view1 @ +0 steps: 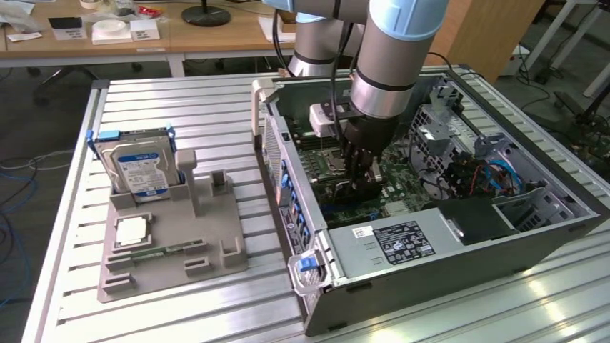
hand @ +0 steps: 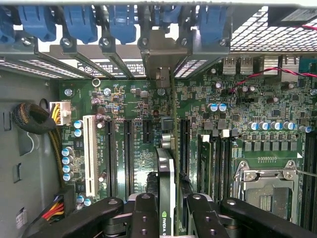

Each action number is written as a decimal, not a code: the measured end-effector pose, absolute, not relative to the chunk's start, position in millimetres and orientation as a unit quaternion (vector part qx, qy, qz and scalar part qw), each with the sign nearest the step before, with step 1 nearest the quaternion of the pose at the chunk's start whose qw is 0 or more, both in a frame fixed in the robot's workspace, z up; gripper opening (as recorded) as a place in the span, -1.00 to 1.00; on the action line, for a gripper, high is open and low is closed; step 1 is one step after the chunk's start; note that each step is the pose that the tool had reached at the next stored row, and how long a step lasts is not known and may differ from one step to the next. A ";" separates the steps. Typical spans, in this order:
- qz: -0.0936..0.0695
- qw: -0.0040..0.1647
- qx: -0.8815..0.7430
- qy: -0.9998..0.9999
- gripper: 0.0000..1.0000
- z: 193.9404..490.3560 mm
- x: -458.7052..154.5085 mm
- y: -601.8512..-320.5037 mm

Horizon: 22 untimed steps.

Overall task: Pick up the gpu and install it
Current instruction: 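Insert the gpu into the slot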

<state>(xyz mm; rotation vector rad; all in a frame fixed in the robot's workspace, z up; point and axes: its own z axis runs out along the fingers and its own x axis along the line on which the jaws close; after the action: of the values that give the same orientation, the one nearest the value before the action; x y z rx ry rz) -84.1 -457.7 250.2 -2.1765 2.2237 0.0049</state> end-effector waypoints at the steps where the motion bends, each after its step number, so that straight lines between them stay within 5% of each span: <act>1: 0.002 0.015 -0.699 0.715 -0.46 250.2 -84.1 -457.7; 22: 0.001 0.016 -0.699 0.715 -0.46 249.3 -85.8 -457.8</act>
<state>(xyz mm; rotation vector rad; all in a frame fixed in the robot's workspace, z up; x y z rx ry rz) -85.8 -457.8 249.3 -2.1753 2.2224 0.0041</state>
